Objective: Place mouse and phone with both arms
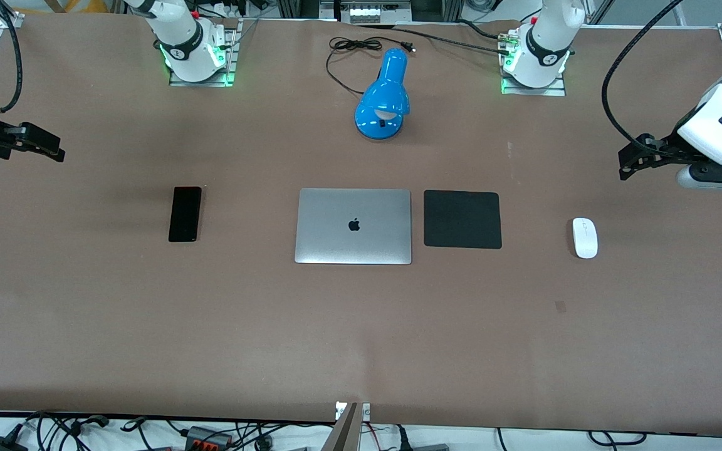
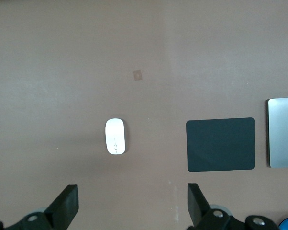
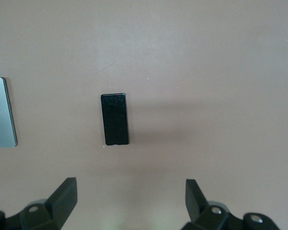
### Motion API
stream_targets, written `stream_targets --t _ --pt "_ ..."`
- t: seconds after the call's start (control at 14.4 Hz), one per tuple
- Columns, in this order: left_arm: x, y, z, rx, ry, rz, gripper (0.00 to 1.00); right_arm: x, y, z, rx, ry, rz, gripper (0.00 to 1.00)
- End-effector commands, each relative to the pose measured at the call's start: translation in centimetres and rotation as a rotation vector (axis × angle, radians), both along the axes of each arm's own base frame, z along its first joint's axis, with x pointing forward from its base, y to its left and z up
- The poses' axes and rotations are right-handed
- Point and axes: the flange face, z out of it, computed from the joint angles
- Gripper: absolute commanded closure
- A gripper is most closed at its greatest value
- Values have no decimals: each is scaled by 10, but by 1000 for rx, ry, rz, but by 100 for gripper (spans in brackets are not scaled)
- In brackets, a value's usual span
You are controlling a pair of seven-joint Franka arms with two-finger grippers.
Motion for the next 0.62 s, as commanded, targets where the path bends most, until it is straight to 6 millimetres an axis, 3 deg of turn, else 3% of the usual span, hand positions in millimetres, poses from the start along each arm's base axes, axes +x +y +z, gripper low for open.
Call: stream_targets --t 0.0,0.55 --pt "5 0 4 -7 -9 4 0 -2 4 6 6 18 -12 0" --pt "6 0 4 -7 -7 4 0 6 1 -2 19 24 -11 0"
